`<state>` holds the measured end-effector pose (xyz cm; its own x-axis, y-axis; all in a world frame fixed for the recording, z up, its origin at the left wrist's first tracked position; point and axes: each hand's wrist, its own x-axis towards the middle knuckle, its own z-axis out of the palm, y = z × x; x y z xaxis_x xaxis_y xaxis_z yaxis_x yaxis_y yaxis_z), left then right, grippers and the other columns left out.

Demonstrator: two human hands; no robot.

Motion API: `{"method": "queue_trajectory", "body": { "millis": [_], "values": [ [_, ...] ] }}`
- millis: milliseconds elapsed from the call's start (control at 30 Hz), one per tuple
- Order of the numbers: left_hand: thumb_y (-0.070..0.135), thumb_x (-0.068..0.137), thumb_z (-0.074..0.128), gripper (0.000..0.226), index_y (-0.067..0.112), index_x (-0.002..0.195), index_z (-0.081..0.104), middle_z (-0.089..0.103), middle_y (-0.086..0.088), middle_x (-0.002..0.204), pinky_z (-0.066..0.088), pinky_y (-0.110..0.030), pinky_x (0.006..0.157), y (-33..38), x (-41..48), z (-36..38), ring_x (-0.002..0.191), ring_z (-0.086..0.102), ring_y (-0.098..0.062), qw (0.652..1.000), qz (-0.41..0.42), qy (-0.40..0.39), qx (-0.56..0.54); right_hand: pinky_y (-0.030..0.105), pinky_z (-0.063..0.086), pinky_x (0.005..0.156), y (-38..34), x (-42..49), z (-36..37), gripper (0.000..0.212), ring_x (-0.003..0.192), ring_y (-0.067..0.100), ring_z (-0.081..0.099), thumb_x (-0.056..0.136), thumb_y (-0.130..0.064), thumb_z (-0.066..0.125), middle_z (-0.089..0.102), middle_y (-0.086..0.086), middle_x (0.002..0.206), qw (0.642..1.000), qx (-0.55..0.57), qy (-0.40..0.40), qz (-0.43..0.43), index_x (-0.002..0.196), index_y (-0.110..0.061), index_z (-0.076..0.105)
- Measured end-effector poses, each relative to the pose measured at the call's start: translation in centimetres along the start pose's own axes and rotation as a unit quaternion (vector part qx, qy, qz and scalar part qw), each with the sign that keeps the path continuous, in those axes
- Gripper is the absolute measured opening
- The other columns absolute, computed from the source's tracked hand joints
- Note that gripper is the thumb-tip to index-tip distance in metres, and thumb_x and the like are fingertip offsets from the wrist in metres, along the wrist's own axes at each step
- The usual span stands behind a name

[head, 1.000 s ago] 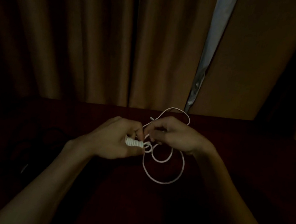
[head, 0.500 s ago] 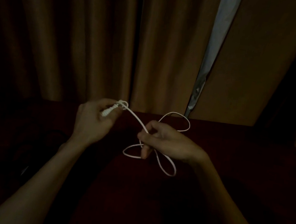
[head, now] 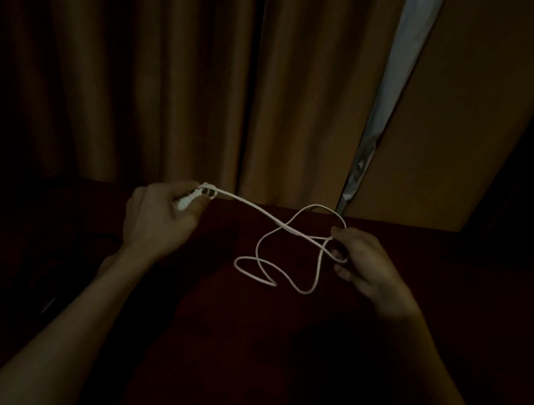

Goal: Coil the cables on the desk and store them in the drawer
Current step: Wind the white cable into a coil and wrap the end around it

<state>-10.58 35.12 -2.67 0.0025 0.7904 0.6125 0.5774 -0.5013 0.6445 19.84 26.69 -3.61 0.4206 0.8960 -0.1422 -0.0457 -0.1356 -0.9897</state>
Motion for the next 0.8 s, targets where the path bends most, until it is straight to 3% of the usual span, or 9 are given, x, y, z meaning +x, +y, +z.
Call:
{"method": "queue_trajectory", "body": {
  "millis": [100, 233, 333, 433, 500, 567, 633, 667, 800],
  "values": [
    [0.051, 0.092, 0.068, 0.031, 0.033, 0.116, 0.076, 0.077, 0.008, 0.105, 0.049, -0.024, 0.080, -0.1, 0.0, -0.2, 0.097, 0.070, -0.010, 1.000, -0.002, 0.004, 0.001, 0.030, 0.047, 0.066, -0.6, 0.1, -0.9, 0.016, 0.070, 0.011, 0.060, 0.097, -0.028, 0.058, 0.056, -0.003, 0.076, 0.990, 0.134, 0.001, 0.032, 0.083, -0.021, 0.060],
    [0.052, 0.092, 0.067, 0.032, 0.032, 0.116, 0.076, 0.078, 0.007, 0.104, 0.050, -0.024, 0.078, 0.1, -0.1, -0.2, 0.095, 0.070, -0.011, 1.000, 0.006, 0.000, 0.010, 0.033, 0.053, 0.069, -1.2, -0.7, -2.3, 0.019, 0.078, 0.015, 0.070, 0.082, -0.038, 0.068, 0.063, -0.003, 0.076, 0.973, 0.217, -0.081, 0.007, 0.085, -0.021, 0.063],
    [0.054, 0.092, 0.067, 0.034, 0.031, 0.116, 0.076, 0.078, 0.004, 0.106, 0.053, -0.029, 0.082, 0.1, -0.2, -0.2, 0.099, 0.072, -0.019, 1.000, 0.005, -0.007, 0.018, 0.028, 0.051, 0.064, -1.1, -0.3, -2.6, 0.019, 0.062, 0.009, 0.067, 0.094, -0.036, 0.065, 0.059, -0.004, 0.070, 0.976, 0.217, 0.011, -0.023, 0.084, -0.020, 0.062],
    [0.051, 0.092, 0.067, 0.032, 0.031, 0.115, 0.077, 0.078, 0.001, 0.103, 0.048, -0.026, 0.077, 0.4, -0.4, -0.1, 0.097, 0.072, -0.021, 0.999, 0.019, -0.012, 0.032, 0.028, 0.046, 0.056, -0.5, 0.8, -2.5, 0.037, 0.055, 0.016, 0.066, 0.100, -0.038, 0.061, 0.063, 0.003, 0.067, 0.979, 0.053, 0.189, -0.055, 0.072, -0.014, 0.062],
    [0.051, 0.092, 0.067, 0.032, 0.031, 0.115, 0.076, 0.078, 0.001, 0.104, 0.048, -0.026, 0.079, 0.7, -0.5, 0.0, 0.099, 0.072, -0.022, 0.999, 0.025, -0.015, 0.034, 0.036, 0.052, 0.067, 0.4, 1.4, -2.5, 0.047, 0.072, 0.031, 0.071, 0.098, -0.042, 0.059, 0.070, 0.012, 0.074, 0.956, -0.132, 0.248, -0.087, 0.064, -0.009, 0.061],
    [0.052, 0.092, 0.067, 0.031, 0.033, 0.115, 0.076, 0.078, 0.002, 0.104, 0.051, -0.028, 0.081, 0.9, -0.7, 0.2, 0.100, 0.072, -0.022, 0.998, 0.040, -0.022, 0.038, 0.040, 0.053, 0.082, 0.4, 1.3, -2.3, 0.041, 0.093, 0.035, 0.070, 0.096, -0.040, 0.060, 0.074, 0.015, 0.087, 0.928, -0.276, 0.229, -0.101, 0.069, -0.011, 0.064],
    [0.056, 0.091, 0.066, 0.032, 0.034, 0.114, 0.076, 0.078, 0.002, 0.103, 0.053, -0.030, 0.082, 1.2, -0.9, 0.5, 0.100, 0.072, -0.024, 0.997, 0.053, -0.027, 0.040, 0.036, 0.051, 0.089, -0.2, 0.9, -1.9, 0.015, 0.105, 0.031, 0.068, 0.094, -0.026, 0.063, 0.075, 0.011, 0.104, 0.915, -0.336, 0.177, -0.135, 0.086, -0.017, 0.071],
    [0.058, 0.091, 0.064, 0.033, 0.036, 0.112, 0.076, 0.078, 0.001, 0.101, 0.055, -0.033, 0.082, 1.4, -0.9, 0.6, 0.099, 0.072, -0.025, 0.997, 0.060, -0.028, 0.040, 0.033, 0.050, 0.091, -0.6, 0.6, -1.5, 0.013, 0.108, 0.029, 0.068, 0.093, -0.019, 0.062, 0.075, 0.010, 0.110, 0.911, -0.348, 0.154, -0.156, 0.097, -0.017, 0.074],
    [0.062, 0.090, 0.061, 0.032, 0.044, 0.115, 0.071, 0.078, 0.004, 0.098, 0.059, -0.041, 0.080, 2.1, -1.2, 0.8, 0.097, 0.073, -0.026, 0.995, 0.095, -0.028, 0.032, 0.028, 0.050, 0.091, -2.0, -0.4, -0.3, 0.034, 0.106, 0.023, 0.068, 0.087, 0.002, 0.056, 0.073, 0.006, 0.112, 0.893, -0.360, 0.105, -0.249, 0.111, -0.014, 0.074]
  ]
}}
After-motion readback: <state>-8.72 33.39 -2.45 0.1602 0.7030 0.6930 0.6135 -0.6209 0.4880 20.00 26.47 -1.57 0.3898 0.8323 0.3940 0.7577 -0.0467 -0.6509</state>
